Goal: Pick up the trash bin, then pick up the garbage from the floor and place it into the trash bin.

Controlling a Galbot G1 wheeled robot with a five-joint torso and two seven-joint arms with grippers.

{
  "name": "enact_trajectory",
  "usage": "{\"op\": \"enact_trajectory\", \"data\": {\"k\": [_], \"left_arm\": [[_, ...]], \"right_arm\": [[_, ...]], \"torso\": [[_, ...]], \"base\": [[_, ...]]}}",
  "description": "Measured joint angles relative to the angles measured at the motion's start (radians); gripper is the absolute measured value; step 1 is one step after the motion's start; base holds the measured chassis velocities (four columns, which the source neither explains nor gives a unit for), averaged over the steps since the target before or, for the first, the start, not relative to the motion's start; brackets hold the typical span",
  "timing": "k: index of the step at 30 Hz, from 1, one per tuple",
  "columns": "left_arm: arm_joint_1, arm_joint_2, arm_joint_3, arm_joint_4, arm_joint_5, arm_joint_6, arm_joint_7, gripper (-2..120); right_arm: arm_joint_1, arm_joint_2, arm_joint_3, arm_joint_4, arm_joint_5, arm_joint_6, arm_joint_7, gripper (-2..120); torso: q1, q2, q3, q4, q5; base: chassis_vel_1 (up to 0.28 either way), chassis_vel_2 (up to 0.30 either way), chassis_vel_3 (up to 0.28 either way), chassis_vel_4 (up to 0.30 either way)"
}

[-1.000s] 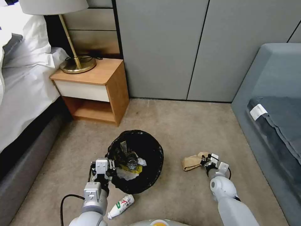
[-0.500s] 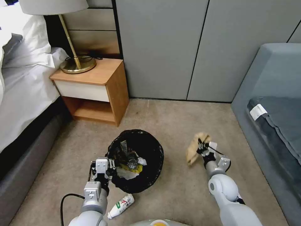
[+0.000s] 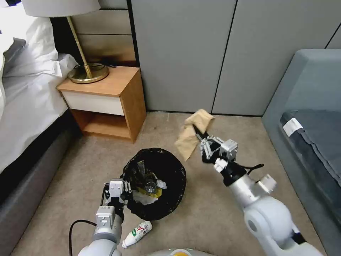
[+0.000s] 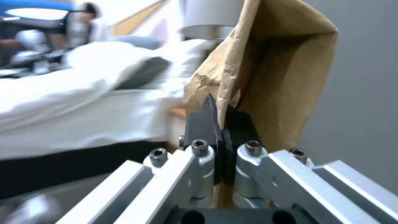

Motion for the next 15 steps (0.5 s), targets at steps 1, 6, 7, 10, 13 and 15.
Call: {"op": "enact_trajectory", "data": {"k": [1, 6, 7, 10, 13, 15], "left_arm": [[0.0, 0.0, 0.0, 0.0, 0.0, 0.0, 0.0, 1], [-0.001, -0.002, 0.01, 0.002, 0.01, 0.001, 0.002, 1], [-0.001, -0.002, 0.01, 0.002, 0.01, 0.001, 0.002, 1], [-0.001, -0.004, 0.014, 0.003, 0.015, 0.001, 0.002, 1], [0.0, -0.008, 0.018, 0.003, 0.022, 0.001, 0.003, 1], [0.001, -0.009, 0.019, 0.003, 0.024, 0.001, 0.003, 1]], "right_arm": [[0.0, 0.0, 0.0, 0.0, 0.0, 0.0, 0.0, 0], [-0.008, -0.099, -0.01, 0.029, 0.099, -0.002, -0.112, 0], [-0.008, -0.099, -0.01, 0.029, 0.099, -0.002, -0.112, 0], [0.002, -0.123, -0.012, 0.032, 0.125, -0.017, -0.14, 0], [0.02, -0.152, -0.021, 0.032, 0.142, -0.043, -0.154, 0], [0.026, -0.16, -0.026, 0.029, 0.143, -0.05, -0.154, 0]], "torso": [[0.0, 0.0, 0.0, 0.0, 0.0], [0.0, 0.0, 0.0, -0.0001, 0.0001], [0.0, 0.0, 0.0, -0.0001, 0.0001], [0.0, 0.0, 0.0, 0.0, 0.0001], [0.0, 0.0, 0.0, 0.0001, 0.0], [0.0, 0.0, 0.0, 0.0, 0.0]], "base": [[0.0, 0.0, 0.0, 0.0], [0.0, 0.0, 0.0, 0.0], [0.0, 0.0, 0.0, 0.0], [0.0, 0.0, 0.0, 0.0], [0.0, 0.0, 0.0, 0.0], [0.0, 0.0, 0.0, 0.0]]}}
